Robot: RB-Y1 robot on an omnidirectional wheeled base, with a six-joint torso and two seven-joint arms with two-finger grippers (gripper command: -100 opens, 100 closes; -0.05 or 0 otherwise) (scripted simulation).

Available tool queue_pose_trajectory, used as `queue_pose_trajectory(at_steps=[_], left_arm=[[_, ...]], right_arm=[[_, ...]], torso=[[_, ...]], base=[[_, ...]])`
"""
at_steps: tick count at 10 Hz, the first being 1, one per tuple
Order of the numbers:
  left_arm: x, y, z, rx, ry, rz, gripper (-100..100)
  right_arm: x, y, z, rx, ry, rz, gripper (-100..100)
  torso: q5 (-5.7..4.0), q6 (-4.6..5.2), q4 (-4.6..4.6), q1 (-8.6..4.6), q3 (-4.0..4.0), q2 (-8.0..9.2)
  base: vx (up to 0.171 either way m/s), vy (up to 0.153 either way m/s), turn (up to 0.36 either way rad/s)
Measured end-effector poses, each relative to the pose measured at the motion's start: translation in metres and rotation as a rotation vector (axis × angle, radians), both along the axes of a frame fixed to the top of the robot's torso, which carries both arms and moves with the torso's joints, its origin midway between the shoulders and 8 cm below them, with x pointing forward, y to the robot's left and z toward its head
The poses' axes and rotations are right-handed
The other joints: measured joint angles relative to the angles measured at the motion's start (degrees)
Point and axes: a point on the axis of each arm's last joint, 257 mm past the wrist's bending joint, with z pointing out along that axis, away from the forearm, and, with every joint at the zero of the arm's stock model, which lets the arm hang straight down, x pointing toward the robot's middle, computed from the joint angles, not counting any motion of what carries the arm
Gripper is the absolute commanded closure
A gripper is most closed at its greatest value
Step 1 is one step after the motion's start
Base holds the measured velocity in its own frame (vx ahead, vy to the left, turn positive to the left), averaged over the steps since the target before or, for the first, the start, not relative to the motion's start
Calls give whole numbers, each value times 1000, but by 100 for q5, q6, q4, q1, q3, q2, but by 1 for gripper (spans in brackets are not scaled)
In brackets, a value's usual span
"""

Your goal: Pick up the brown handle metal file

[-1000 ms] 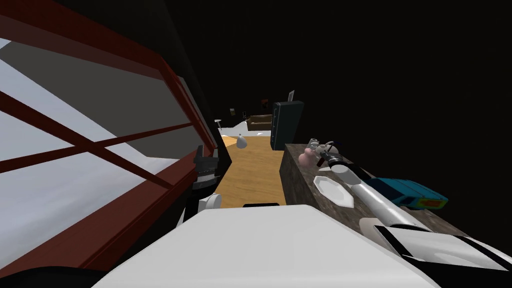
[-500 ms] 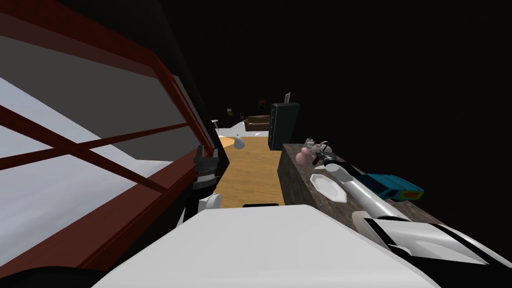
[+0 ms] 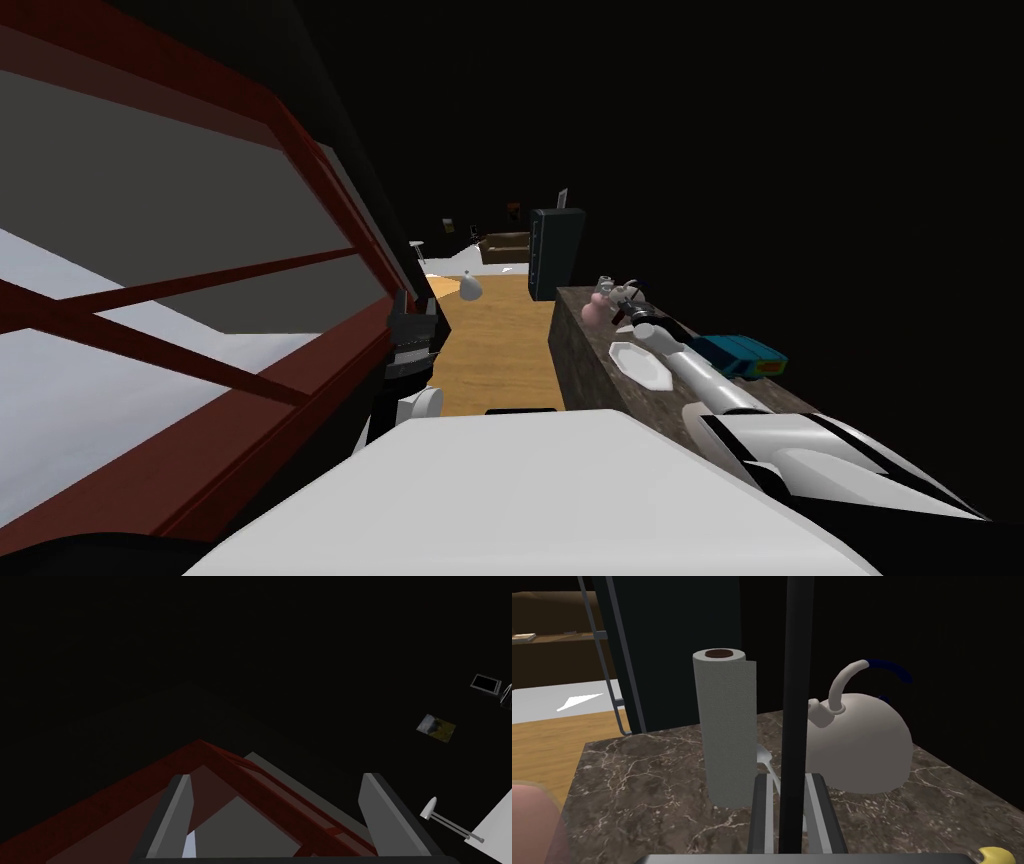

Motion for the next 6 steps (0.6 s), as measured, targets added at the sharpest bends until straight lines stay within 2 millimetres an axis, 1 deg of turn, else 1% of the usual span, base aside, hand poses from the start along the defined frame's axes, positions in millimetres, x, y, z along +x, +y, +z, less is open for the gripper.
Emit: queue_pose_trajectory(at_steps=[1, 2, 3, 4, 5, 6], left_arm=[[0, 0, 0, 0, 0, 0, 0], [0, 0, 0, 0, 0, 0, 0], [0, 0, 0, 0, 0, 0, 0], [0, 0, 0, 0, 0, 0, 0], [0, 0, 0, 0, 0, 0, 0], [0, 0, 0, 0, 0, 0, 0]], right_arm=[[3, 4, 0, -4, 2, 7, 100], [15, 15, -6, -3, 10, 26, 100], [22, 22, -1, 13, -4, 34, 100], [25, 25, -2, -2, 4, 45, 100], [37, 38, -3, 7, 5, 61, 100], [43, 46, -3, 11, 3, 74, 100]], torso=[[-1, -6, -1, 0, -1, -1], [-7, 9, -9, -11, -7, -6], [-9, 7, -8, -18, -7, -7], [-12, 2, -11, -21, -10, -10], [-12, 11, -13, -25, -13, -14], [-11, 7, -13, -24, -13, -13]], base=[[-2, -6, -234], [-4, 3, -144], [0, 0, 0], [-2, -9, -216], [-2, -1, -132], [-1, -1, -16]])
